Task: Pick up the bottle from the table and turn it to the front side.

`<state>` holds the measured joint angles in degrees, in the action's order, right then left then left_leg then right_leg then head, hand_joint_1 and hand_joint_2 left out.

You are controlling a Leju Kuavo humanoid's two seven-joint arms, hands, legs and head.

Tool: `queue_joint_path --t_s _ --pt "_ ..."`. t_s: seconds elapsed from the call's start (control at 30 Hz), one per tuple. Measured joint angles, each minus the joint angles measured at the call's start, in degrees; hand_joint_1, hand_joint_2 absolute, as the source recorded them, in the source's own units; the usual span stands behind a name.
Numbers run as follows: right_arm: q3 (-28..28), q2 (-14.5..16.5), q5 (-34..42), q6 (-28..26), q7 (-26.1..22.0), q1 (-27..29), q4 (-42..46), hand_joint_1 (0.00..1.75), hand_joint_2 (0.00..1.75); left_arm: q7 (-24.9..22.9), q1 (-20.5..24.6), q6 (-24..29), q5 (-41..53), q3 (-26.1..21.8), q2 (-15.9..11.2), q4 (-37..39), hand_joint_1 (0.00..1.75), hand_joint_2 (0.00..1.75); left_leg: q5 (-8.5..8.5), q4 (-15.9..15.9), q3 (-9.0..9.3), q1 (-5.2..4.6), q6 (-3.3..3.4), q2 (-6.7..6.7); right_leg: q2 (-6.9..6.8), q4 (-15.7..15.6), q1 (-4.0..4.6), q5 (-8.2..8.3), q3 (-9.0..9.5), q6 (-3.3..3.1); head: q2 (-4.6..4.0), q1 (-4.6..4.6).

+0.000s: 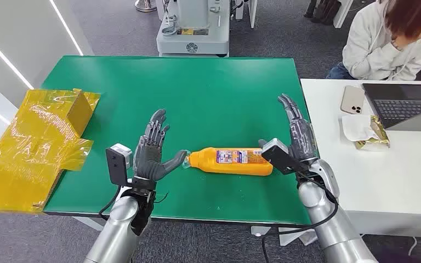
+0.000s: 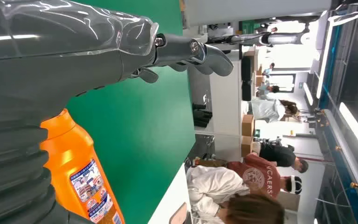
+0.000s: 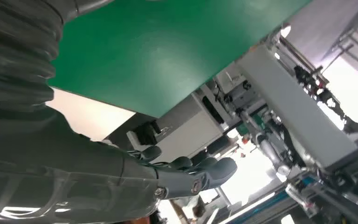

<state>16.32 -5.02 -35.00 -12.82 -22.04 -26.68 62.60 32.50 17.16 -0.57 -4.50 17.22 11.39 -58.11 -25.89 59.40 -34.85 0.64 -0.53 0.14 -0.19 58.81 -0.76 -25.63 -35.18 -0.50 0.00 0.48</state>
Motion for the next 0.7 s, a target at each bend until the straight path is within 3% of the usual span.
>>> queue_joint_path --t_s 0.07,0.23,0.4,0.7 --pt "0.7 -0.37 0.82 1.61 0.51 -0.81 -1.27 0.0 1.75 0.1 0.03 -0.06 -0.11 0.05 -0.03 0.23 0.0 1.75 0.0 0.0 -0.02 0.0 0.0 0.01 0.01 0.0 0.0 0.0 -0.02 0.0 0.0 0.0" --pt "5.39 -1.53 6.86 12.28 2.03 -6.12 -9.93 0.0 1.75 0.49 0.41 -0.31 -0.69 0.77 -0.17 1.28 0.0 1.75 0.0 -0.01 -0.08 0.0 0.0 0.02 0.01 0.0 0.0 0.0 -0.05 0.0 0.0 0.01" --pt "9.91 0.27 16.84 21.56 0.84 -12.47 -20.13 0.0 1.75 0.48 1.43 -0.33 -0.98 1.19 -0.47 2.22 0.0 1.75 0.04 -0.01 -0.07 0.01 0.01 0.02 0.01 0.0 0.01 0.02 -0.05 -0.01 0.0 0.0" --pt "16.05 4.44 19.82 24.39 1.92 -18.59 -28.66 0.0 1.75 0.47 1.98 0.04 -1.2 1.9 -1.26 2.88 0.0 1.75 0.03 -0.01 -0.1 0.0 0.0 0.08 0.09 0.02 0.02 0.02 -0.09 -0.01 0.0 0.0"
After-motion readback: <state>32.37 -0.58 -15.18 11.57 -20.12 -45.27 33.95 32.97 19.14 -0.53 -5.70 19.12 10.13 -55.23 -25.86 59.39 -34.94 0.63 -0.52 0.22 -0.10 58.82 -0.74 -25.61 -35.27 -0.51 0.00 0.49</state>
